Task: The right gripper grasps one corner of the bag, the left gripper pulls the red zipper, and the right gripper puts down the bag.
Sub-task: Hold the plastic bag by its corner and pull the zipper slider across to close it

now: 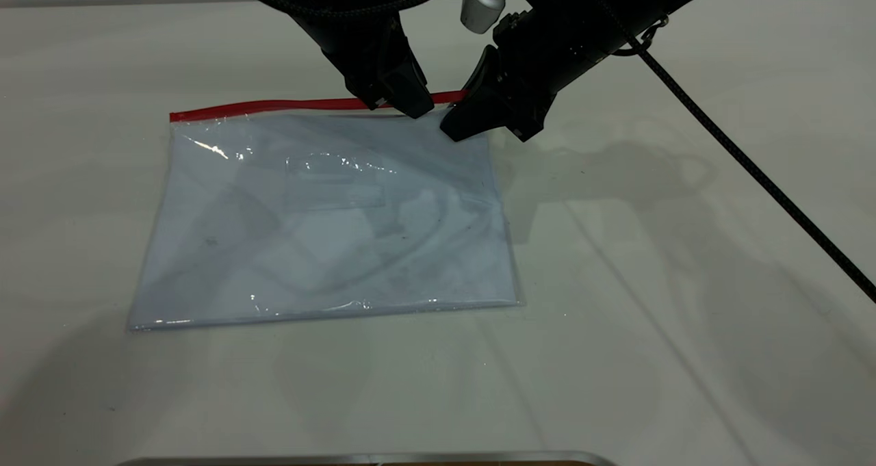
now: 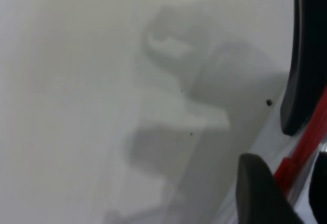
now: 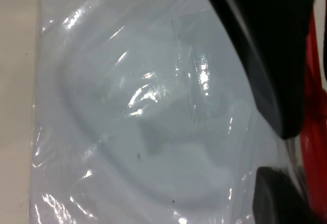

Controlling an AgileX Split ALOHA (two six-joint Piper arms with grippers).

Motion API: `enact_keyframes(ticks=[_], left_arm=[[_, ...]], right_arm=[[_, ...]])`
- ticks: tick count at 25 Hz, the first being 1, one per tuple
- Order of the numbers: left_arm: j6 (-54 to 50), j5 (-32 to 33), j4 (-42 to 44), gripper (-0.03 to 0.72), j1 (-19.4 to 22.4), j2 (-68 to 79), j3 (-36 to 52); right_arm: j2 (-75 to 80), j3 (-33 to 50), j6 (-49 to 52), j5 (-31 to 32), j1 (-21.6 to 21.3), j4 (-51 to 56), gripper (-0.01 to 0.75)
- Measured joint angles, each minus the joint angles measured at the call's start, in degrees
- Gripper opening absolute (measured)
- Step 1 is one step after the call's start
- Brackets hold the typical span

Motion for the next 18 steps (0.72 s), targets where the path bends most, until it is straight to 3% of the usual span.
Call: enact_keyframes(ticks=[18], left_arm=[[0.04,1.07,-1.4,0.073,0.0,0.3,0.0]], right_arm=[[0.0,0.0,0.0,0.0,0.0,0.0,0.034]])
